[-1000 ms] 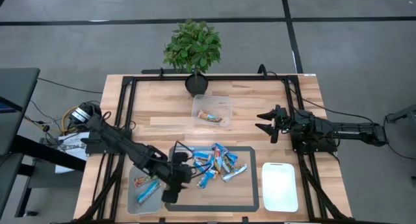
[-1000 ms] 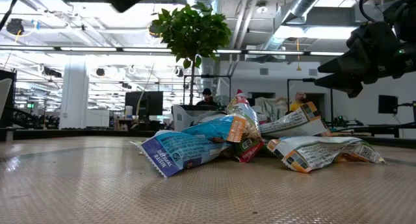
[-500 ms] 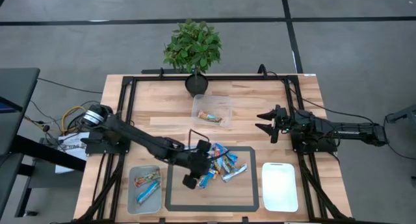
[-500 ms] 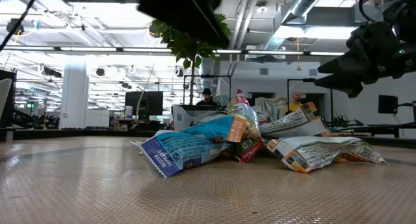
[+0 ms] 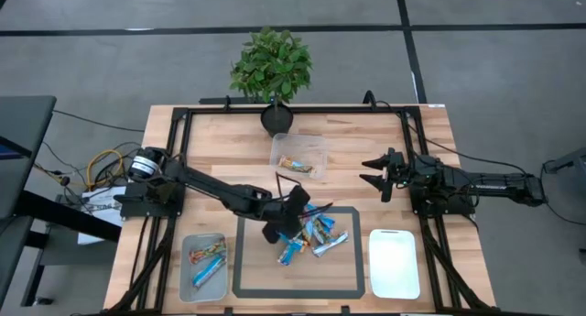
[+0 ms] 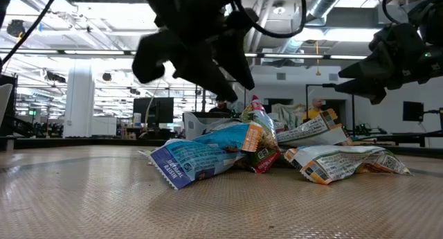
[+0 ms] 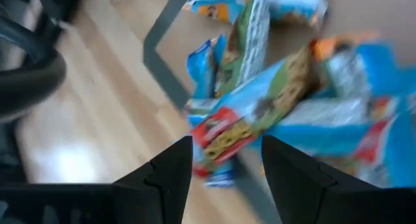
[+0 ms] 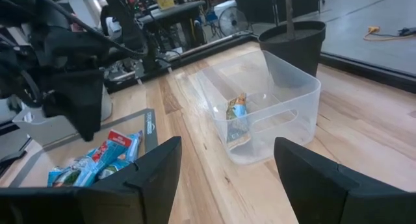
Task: Pick and place Granola Bars by type
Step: Put the red granola bar into the gray bin
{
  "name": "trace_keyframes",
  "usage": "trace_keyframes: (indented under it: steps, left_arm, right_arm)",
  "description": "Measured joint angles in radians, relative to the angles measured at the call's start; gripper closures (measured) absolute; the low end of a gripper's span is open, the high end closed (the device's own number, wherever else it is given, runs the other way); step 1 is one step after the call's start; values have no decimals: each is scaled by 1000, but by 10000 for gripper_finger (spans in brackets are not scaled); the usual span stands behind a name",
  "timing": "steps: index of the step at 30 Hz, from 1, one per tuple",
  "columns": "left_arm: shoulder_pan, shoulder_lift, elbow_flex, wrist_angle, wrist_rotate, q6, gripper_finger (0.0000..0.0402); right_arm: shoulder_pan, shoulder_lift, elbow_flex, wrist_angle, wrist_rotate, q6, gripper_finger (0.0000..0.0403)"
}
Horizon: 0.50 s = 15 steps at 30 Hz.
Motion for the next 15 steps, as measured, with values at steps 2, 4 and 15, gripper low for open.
trace_keyframes:
  steps: [2,4,15]
  left_arm:
    - [5,0,0,8,-54,39,224]
    - [17,0,0,43,-99,-62,224]
    - [82,-5,0,18,143,-1166,224]
  right_arm:
    - [0,0,0,1,0,0,163]
    - [0,0,0,1,0,0,163]
    - [0,0,0,1,-1,0,163]
